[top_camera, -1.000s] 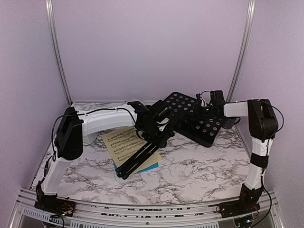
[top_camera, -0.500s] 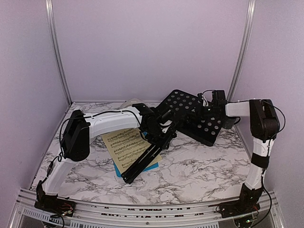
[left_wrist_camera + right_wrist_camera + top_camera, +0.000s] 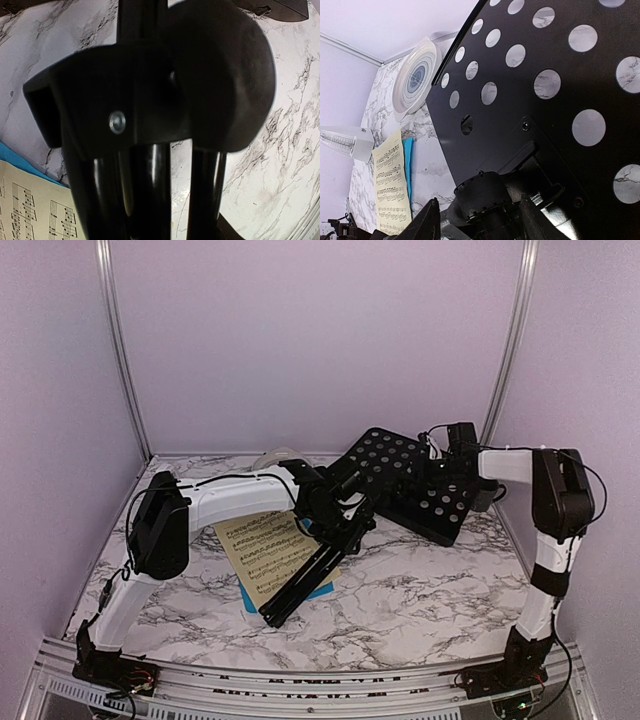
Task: Pack up the instrument practice props
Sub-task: Adjust the music stand at the center of the board.
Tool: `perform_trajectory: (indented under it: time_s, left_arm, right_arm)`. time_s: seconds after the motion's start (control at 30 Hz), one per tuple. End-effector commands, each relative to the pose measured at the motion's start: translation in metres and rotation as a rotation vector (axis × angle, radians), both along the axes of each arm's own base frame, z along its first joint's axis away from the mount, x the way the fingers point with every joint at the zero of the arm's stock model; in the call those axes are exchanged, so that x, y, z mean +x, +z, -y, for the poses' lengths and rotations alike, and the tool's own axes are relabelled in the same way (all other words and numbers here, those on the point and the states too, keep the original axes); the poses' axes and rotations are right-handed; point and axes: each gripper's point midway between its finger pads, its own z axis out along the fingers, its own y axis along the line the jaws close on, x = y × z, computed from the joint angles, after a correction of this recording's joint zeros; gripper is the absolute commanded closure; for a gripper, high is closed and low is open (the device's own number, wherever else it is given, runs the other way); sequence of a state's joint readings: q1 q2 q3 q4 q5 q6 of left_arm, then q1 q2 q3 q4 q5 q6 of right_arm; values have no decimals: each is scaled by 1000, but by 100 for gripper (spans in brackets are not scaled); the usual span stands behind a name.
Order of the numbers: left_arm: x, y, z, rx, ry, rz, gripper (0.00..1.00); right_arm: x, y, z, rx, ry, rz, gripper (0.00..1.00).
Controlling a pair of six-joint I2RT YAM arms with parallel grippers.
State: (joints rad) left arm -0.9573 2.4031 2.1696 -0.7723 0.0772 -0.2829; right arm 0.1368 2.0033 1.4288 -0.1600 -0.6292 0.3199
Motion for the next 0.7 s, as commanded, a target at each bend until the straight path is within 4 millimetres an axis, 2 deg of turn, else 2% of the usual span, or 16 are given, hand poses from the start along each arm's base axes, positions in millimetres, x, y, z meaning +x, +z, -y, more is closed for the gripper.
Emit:
perform_trajectory:
  time_s: [0.0,0.23,0.43,0.67]
  left_arm:
    - [22,62,22,-188,26,114,61]
    - [21,62,21,-191,22,118,61]
    - [22,64,21,-193,19,125,59]
    - [22,71,21,-205,19,143,36]
  right_arm:
    - [-8,57,-13,32,51,124,49]
    - [-16,70,-6,11,23,163,49]
    - [-21,85,-1,-9,1,207,39]
    - [-27,103,3,-21,-14,260,33]
